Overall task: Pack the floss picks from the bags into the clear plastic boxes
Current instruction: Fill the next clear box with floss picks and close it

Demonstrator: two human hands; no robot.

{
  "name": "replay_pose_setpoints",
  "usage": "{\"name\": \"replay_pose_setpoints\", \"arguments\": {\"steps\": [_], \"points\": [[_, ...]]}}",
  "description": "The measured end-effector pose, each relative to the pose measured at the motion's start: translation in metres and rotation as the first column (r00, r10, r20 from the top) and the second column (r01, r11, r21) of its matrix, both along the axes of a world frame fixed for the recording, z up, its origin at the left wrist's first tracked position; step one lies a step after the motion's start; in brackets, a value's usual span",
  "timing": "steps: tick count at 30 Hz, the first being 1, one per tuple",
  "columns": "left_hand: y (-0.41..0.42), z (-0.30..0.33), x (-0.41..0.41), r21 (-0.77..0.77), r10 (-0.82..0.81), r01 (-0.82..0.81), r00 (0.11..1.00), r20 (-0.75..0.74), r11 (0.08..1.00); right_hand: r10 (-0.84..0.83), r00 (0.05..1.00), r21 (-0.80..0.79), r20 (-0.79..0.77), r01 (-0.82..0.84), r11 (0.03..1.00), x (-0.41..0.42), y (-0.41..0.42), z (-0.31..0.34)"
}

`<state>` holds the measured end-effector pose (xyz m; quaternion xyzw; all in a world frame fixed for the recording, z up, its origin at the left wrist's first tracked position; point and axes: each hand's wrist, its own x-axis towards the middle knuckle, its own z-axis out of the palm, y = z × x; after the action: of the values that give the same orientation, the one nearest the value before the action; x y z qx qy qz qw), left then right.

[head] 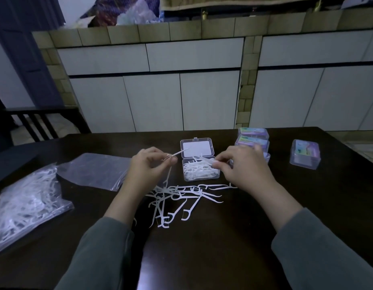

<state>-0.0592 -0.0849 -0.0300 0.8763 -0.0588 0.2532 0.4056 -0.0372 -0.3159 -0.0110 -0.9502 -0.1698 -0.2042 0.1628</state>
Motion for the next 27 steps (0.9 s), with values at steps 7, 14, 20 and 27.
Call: {"name": "replay_pose_setpoints", "arguments": {"steps": [7,14,20,27], "points": [[-0.026,0.018,0.02,-0.323,0.098,-0.037,0.98,0.175,0.946,0.214,0.97,0.583,0.119,-0.242,0.775,0.023,0.018,-0.005],[-0.043,0.007,0.05,-0.452,0.132,-0.051,0.98,0.149,0.891,0.243,0.969,0.791,0.038,-0.178,0.585,0.05,0.026,-0.027],[-0.039,0.001,0.063,-0.502,0.161,-0.076,0.979,0.129,0.862,0.399,0.915,0.855,0.057,-0.251,0.453,0.057,0.036,-0.032],[-0.034,-0.001,0.063,-0.436,0.149,-0.063,0.975,0.165,0.898,0.463,0.885,0.791,-0.049,-0.249,0.558,0.062,0.036,-0.031]]}}
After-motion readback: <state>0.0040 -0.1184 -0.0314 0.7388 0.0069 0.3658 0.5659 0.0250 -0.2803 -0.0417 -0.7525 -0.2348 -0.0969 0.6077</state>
